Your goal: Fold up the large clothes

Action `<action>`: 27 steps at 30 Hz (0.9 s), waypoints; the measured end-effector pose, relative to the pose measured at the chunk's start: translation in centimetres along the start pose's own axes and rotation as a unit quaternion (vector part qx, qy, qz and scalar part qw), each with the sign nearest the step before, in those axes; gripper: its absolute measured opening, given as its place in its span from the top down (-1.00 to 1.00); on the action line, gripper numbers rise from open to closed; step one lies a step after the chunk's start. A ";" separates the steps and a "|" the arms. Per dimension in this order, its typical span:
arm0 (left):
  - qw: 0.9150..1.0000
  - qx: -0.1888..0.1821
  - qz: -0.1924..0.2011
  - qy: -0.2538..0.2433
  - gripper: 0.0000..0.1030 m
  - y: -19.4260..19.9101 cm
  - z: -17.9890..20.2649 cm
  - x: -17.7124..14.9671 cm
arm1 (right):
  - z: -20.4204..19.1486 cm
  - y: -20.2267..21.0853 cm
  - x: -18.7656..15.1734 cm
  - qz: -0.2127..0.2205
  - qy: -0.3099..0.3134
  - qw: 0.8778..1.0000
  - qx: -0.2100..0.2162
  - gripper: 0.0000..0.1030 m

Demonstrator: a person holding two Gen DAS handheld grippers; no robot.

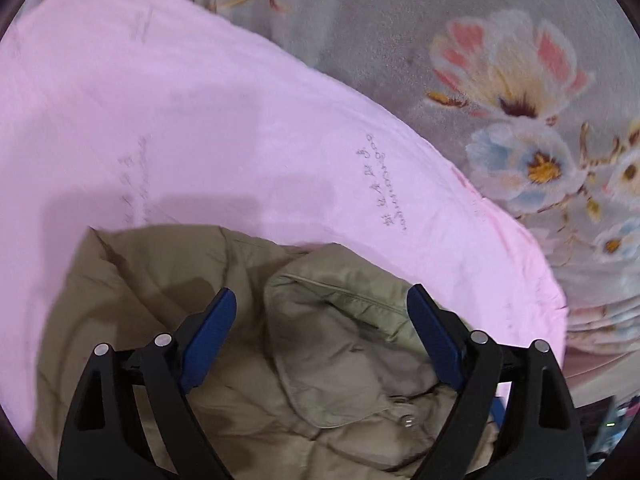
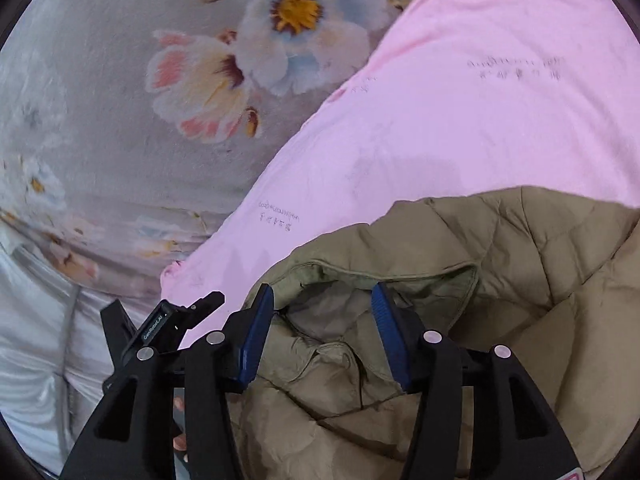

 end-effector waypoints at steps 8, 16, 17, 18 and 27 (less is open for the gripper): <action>0.998 0.004 -0.060 0.037 0.00 -4.1 0.5 -1.0 | 3.7 -1.7 1.1 0.007 -0.116 0.993 0.014 0.03; 0.992 0.066 -0.031 -0.105 0.65 -3.6 1.1 -3.6 | 4.4 -2.2 0.8 -0.008 0.080 0.984 -0.158 1.00; 0.990 0.074 -0.021 -0.121 0.65 -3.5 1.2 -4.0 | 4.6 -2.3 0.4 -0.014 0.108 0.978 -0.177 1.00; 0.988 0.079 -0.012 -0.131 0.65 -3.4 1.1 -4.3 | 4.7 -2.2 0.0 -0.019 0.132 0.972 -0.193 1.00; 0.978 0.106 0.049 -0.172 0.64 -3.8 0.7 -4.9 | -0.9 -0.5 1.2 0.047 0.253 0.944 -0.204 0.88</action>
Point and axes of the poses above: each gripper's, at about its wrist camera, not at the fingertips, and y roughly against the way its jaws point, z to its right, x to its top, the point moved 9 cm from there along -y, roughly the way its jaws point, and after that the axes turned 7 degrees about x, right-handed, at the moved point
